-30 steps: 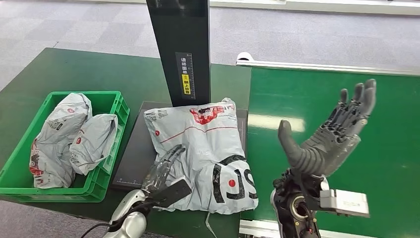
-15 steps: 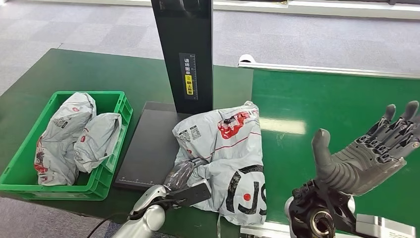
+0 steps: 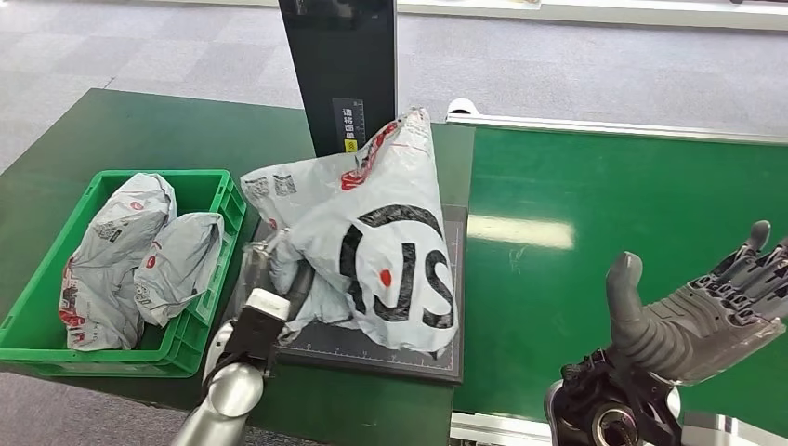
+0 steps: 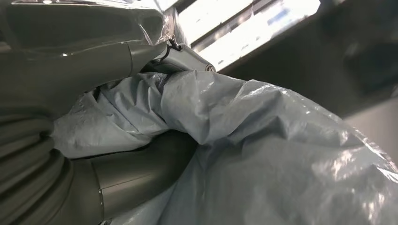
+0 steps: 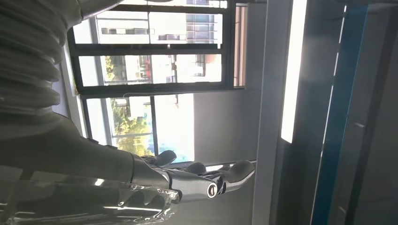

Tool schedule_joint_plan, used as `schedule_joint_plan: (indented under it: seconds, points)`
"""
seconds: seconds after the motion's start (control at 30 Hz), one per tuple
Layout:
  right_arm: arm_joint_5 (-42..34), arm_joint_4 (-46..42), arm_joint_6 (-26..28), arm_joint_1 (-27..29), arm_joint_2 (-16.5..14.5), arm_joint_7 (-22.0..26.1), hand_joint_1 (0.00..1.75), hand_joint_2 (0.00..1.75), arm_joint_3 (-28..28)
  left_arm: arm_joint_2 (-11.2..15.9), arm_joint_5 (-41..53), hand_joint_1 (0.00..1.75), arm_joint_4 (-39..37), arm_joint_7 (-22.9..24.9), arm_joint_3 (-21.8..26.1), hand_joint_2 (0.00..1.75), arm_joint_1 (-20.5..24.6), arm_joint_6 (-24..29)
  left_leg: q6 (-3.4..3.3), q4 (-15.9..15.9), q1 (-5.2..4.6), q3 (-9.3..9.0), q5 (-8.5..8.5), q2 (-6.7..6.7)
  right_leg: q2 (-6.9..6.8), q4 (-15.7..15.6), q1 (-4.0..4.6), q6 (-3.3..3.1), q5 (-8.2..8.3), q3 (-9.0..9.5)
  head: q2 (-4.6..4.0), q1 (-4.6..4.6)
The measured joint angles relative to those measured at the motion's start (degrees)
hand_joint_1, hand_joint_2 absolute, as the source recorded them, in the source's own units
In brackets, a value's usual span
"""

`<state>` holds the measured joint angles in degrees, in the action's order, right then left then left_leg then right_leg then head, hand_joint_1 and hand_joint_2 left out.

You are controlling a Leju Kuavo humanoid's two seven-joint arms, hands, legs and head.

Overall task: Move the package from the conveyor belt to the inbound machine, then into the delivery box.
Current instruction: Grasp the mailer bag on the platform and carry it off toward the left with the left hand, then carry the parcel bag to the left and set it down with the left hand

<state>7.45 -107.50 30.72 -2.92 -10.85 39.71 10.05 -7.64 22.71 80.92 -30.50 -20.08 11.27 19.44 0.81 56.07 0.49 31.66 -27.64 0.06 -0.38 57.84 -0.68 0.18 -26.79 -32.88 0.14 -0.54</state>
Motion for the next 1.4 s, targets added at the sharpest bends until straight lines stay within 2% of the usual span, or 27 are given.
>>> schedule_joint_plan:
  seconds: [0.13, 0.27, 0.37, 0.47, 0.6, 0.73, 0.87, 1.0, 1.13, 1.27, 1.4]
  points:
    - [-0.32, -0.28, 0.68, 0.65, 0.05, 0.0, 0.0, 1.75, -0.1, 1.57, 1.08, 1.75, 7.7, -0.97, 2.4, 1.75, -0.21, 5.77, 0.0, 0.0, 0.0, 0.01, 0.0, 0.02, 0.01, 0.0, 0.0, 0.0, 0.0, 0.0, 0.0, 0.02]
    - [-0.33, -0.26, 0.44, 0.91, 0.05, 0.0, 0.0, 1.75, -0.14, 3.3, 1.75, 1.75, 12.14, -0.23, 6.33, 1.75, 0.4, 12.52, 0.01, 0.0, 0.0, -0.01, 0.01, 0.02, 0.01, 0.0, 0.0, 0.0, 0.0, 0.0, 0.0, 0.02]
    - [-0.42, -0.19, 0.5, 0.91, 0.05, 0.0, 0.0, 1.75, -0.15, 4.93, 3.62, 1.75, 12.48, 1.91, 10.69, 1.75, 2.21, 15.79, 0.03, -0.01, 0.02, -0.02, 0.03, 0.02, 0.01, 0.0, 0.02, -0.01, 0.01, 0.01, 0.01, 0.01]
    - [-0.77, 0.1, 0.24, 0.91, 0.06, -0.04, 0.0, 1.75, -0.15, 6.73, 8.08, 1.73, 10.22, 7.22, 15.67, 1.75, 4.96, 16.21, 0.05, -0.01, 0.04, -0.04, 0.04, 0.02, 0.02, 0.01, 0.05, -0.02, 0.02, 0.02, 0.0, 0.03]
    - [-0.55, 0.91, -1.11, 0.88, 0.14, -0.9, 0.0, 1.75, -0.17, 10.25, 15.39, 1.75, 1.55, 20.69, 22.8, 1.75, 9.32, 8.74, 0.06, -0.01, 0.05, -0.06, 0.06, 0.1, 0.1, 0.03, 0.07, -0.04, 0.03, 0.01, 0.01, 0.02]
    - [0.18, 1.91, -1.93, 0.81, 0.32, -2.55, 0.0, 1.75, -0.2, 14.84, 21.67, 1.75, -11.77, 28.2, 29.01, 1.75, 14.29, 3.24, 0.08, -0.03, 0.08, -0.1, 0.06, 0.35, 0.36, 0.06, 0.11, -0.08, 0.06, -0.01, 0.01, 0.02]
    - [0.37, 3.02, -2.68, 0.64, 0.4, -4.14, 0.0, 1.75, -0.26, 19.0, 27.96, 1.75, -25.41, 33.16, 33.52, 1.75, 18.78, 0.04, 0.09, -0.04, 0.08, -0.1, 0.05, 0.39, 0.4, 0.06, 0.11, -0.08, 0.05, -0.04, 0.01, 0.02]
    - [0.8, 3.98, -3.16, 0.47, 0.36, -5.37, 0.0, 1.75, -0.31, 21.45, 31.77, 1.75, -34.7, 36.55, 36.24, 1.75, 21.64, -2.15, 0.13, -0.04, 0.08, -0.1, 0.01, 0.41, 0.41, 0.06, 0.11, -0.09, 0.04, -0.03, 0.0, 0.03]
    - [1.46, 4.61, -3.18, 0.43, 0.29, -6.21, 0.0, 1.75, -0.4, 22.07, 31.54, 1.75, -38.86, 34.87, 38.5, 1.75, 23.24, -2.25, 0.15, -0.04, 0.07, -0.17, -0.01, 0.49, 0.47, 0.06, 0.1, -0.09, 0.05, -0.01, 0.01, 0.02]
    - [1.73, 4.84, -2.66, 0.56, 0.29, -6.53, 0.0, 1.75, -0.94, 20.94, 25.66, 0.0, -37.78, 27.38, 41.2, 1.75, 22.72, -1.14, 0.16, -0.04, 0.08, -0.22, -0.01, 0.48, 0.48, 0.06, 0.11, -0.1, 0.05, -0.01, 0.0, 0.01]
    - [0.89, 5.08, -2.26, 0.8, 0.32, -6.02, 0.0, 1.75, -1.25, 17.35, 11.14, 0.0, -27.64, 18.73, 42.67, 1.75, 18.52, -1.5, 0.16, -0.03, 0.09, -0.16, 0.0, 0.46, 0.47, 0.06, 0.12, -0.09, 0.05, -0.03, -0.01, 0.03]
